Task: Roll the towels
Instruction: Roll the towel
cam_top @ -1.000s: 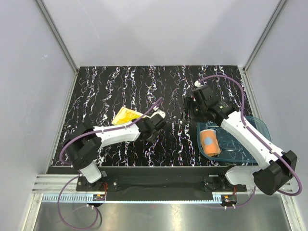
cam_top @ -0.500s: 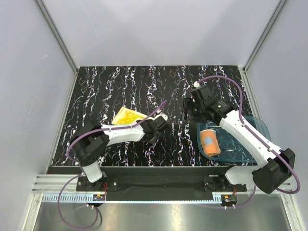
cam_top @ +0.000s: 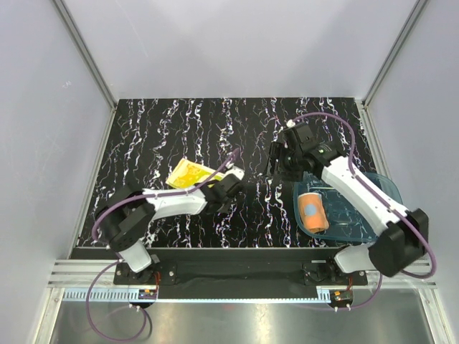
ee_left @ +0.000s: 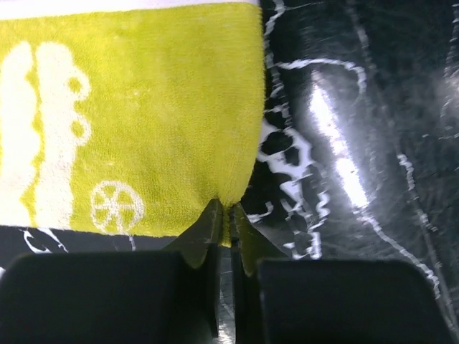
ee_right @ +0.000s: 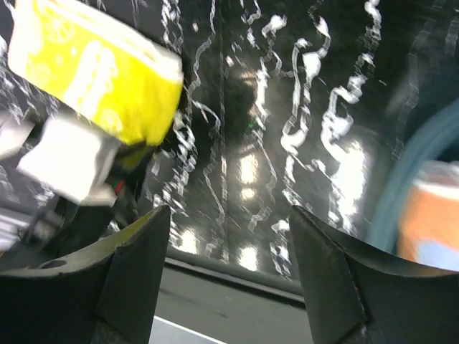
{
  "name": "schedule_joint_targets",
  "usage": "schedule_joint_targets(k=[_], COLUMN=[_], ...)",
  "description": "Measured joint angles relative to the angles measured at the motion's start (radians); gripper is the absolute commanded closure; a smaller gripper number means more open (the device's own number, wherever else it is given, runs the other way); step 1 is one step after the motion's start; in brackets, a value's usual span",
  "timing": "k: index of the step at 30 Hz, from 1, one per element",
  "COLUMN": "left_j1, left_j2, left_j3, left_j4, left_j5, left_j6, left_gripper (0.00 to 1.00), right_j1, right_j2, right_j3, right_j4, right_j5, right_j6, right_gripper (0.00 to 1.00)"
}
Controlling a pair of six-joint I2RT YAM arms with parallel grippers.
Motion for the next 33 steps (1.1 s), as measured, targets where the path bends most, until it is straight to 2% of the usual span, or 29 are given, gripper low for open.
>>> schedule_joint_targets(k=[2, 5, 11, 22, 27, 30, 31, 33], left_j1=[0.035, 0.104, 0.196, 0.233, 0.246, 0.255, 0.258, 0.263], left_j2=[-0.051, -0.128, -0.215, -0.222, -0.242, -0.256, -0.26, -0.269], left_j3=[-0.059, -0.144, -0.236, -0.257, -0.275, -0.283, -0.286, -0.292], left_j4=[0.035, 0.085, 0.145, 0.2, 0.206, 0.208, 0.208, 0.209], left_j5=[0.029, 0.087, 0.179, 0.259, 0.271, 0.28, 0.283, 0.289], left_j6=[-0.002, -0.004, -0.015, -0.028, -0.033, -0.037, -0.038, -0.04], left_gripper=[1.0, 1.0, 1.0, 1.0, 1.0, 1.0, 1.0, 1.0], right_j1=[-0.046, -0.089, -0.08, 0.035, 0.046, 0.046, 0.046, 0.046], right_j2=[0.058, 0.186, 0.45, 0.724, 0.808, 0.831, 0.839, 0.853], right_j3=[-0.001, 0.0, 0.012, 0.163, 0.217, 0.24, 0.244, 0.252], right_j4=[0.054, 0.148, 0.349, 0.497, 0.511, 0.523, 0.527, 0.537], right_j5=[-0.068, -0.184, -0.418, -0.533, -0.562, -0.566, -0.57, -0.571], right_j6=[0.019, 0.057, 0.16, 0.255, 0.28, 0.284, 0.289, 0.292], right_gripper=[0.27, 0.3, 0.31, 0.32, 0.41, 0.52, 0.58, 0.76])
